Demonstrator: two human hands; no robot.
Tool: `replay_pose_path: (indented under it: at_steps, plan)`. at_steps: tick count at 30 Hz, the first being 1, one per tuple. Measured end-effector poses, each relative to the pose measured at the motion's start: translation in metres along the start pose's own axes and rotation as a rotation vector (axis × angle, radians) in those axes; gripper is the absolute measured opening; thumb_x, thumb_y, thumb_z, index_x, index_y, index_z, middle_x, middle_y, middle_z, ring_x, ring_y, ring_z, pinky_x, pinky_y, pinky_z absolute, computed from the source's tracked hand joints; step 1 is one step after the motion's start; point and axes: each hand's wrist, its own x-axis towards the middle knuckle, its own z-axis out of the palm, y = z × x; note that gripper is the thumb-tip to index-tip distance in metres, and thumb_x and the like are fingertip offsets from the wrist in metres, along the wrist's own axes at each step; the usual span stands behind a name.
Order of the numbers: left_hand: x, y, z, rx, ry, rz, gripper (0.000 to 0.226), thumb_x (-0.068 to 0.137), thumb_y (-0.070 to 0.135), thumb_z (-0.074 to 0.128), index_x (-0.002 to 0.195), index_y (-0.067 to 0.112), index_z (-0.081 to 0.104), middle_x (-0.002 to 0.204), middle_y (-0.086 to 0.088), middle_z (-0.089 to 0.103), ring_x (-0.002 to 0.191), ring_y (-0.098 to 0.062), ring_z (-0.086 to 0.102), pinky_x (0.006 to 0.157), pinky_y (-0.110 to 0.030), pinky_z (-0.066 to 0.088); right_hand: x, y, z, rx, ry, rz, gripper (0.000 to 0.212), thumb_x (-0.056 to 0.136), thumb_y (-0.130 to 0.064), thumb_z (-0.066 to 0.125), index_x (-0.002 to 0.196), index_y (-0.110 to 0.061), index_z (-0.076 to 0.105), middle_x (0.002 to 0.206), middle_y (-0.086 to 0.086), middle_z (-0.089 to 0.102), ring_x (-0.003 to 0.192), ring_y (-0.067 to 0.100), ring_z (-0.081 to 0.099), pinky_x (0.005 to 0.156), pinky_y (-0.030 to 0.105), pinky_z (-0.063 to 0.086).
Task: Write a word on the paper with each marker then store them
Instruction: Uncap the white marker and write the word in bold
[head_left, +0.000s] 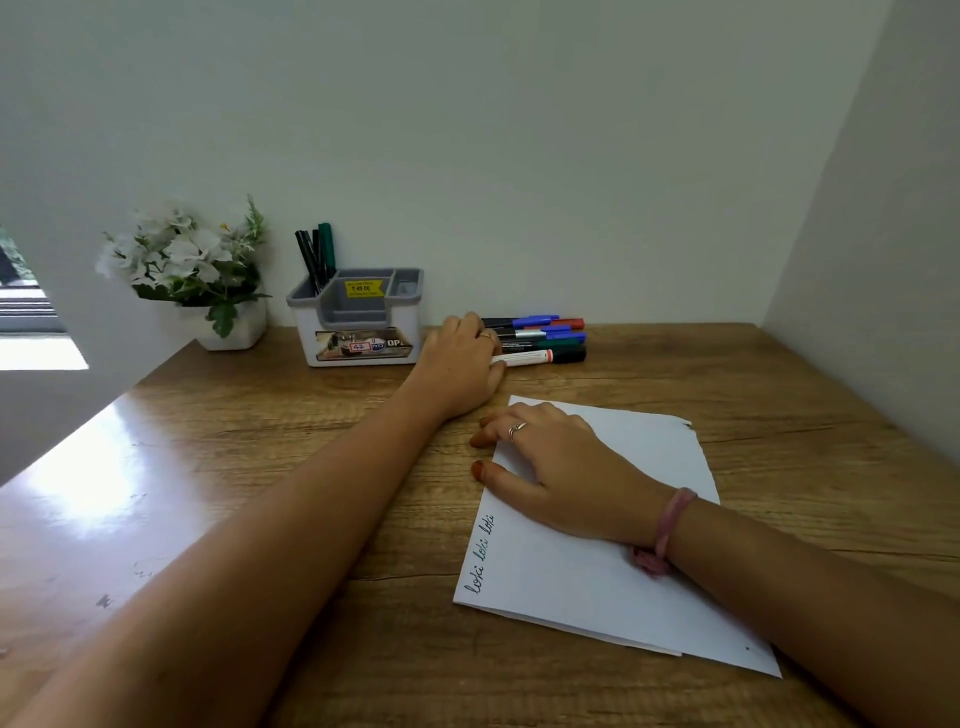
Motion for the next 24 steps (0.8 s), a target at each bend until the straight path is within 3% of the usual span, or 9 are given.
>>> replay_pose_path:
  at_steps: [6,10,12,15,18,20,24]
  plan:
    - [-0.003,-0.002,-0.01,-0.185,-0.045,0.01,0.028,0.092,0.033,0.05,0.115,0.017,0.056,0.115,-0.003,0.058,0.104,-0.017,0.051,0.093,-0.033,0.04,-0.001,-0.001,-0.001,0.042,0.005,-0.012,0.038,0.093,-0.045,0.047,0.125,-0.025,0.052,0.126,-0.006,0.053,0.116,0.009,0.043,0.1,0.034,0.036]
    - [-0.014,0.003,-0.027,-0.518,0.049,-0.041,0.019,0.088,0.025,0.059,0.104,0.016,0.059,0.1,0.0,0.056,0.085,-0.008,0.051,0.073,-0.018,0.044,-0.002,-0.002,-0.011,0.154,0.118,-0.016,0.042,0.092,-0.04,0.053,0.129,-0.021,0.047,0.127,-0.004,0.051,0.113,0.004,0.043,0.1,0.033,0.036]
    - [-0.02,0.005,-0.036,-0.621,0.13,-0.05,0.016,0.085,0.023,0.063,0.099,0.017,0.061,0.093,0.002,0.057,0.081,-0.008,0.054,0.071,-0.018,0.046,0.002,0.001,-0.019,0.189,0.251,-0.015,0.042,0.089,-0.033,0.06,0.127,-0.019,0.049,0.12,-0.005,0.053,0.108,0.004,0.048,0.095,0.027,0.039]
    - [-0.029,0.009,-0.053,-0.757,0.227,-0.024,0.013,0.082,0.016,0.067,0.094,0.014,0.065,0.089,0.002,0.064,0.081,-0.008,0.061,0.069,-0.015,0.048,0.007,0.006,-0.039,0.173,0.407,0.051,0.041,0.084,-0.022,0.067,0.122,-0.017,0.053,0.098,-0.009,0.054,0.081,-0.001,0.052,0.075,0.008,0.038]
    - [-0.038,0.018,-0.08,-0.91,0.249,-0.008,0.013,0.08,0.009,0.068,0.093,0.011,0.066,0.085,0.002,0.068,0.077,-0.004,0.066,0.069,-0.014,0.052,0.009,0.012,-0.061,0.169,0.325,0.19,0.049,0.084,-0.029,0.066,0.129,-0.024,0.047,0.074,-0.009,0.056,0.062,0.0,0.05,0.061,0.015,0.04]
    - [-0.046,0.023,-0.099,-0.943,0.19,0.043,0.014,0.08,0.008,0.068,0.094,0.013,0.066,0.084,0.005,0.068,0.076,-0.002,0.067,0.07,-0.016,0.054,0.007,0.014,-0.07,0.217,0.215,0.238,0.046,0.083,-0.036,0.067,0.126,-0.028,0.05,0.064,-0.009,0.054,0.055,0.003,0.048,0.053,0.011,0.037]
    - [-0.057,0.032,-0.122,-0.987,0.117,0.135,0.027,0.08,0.013,0.072,0.106,0.015,0.063,0.095,0.001,0.07,0.086,-0.008,0.068,0.079,-0.022,0.055,0.005,0.008,-0.075,0.38,0.158,0.187,0.018,0.085,-0.036,0.064,0.085,-0.019,0.068,0.058,-0.004,0.062,0.058,0.012,0.058,0.062,0.028,0.049]
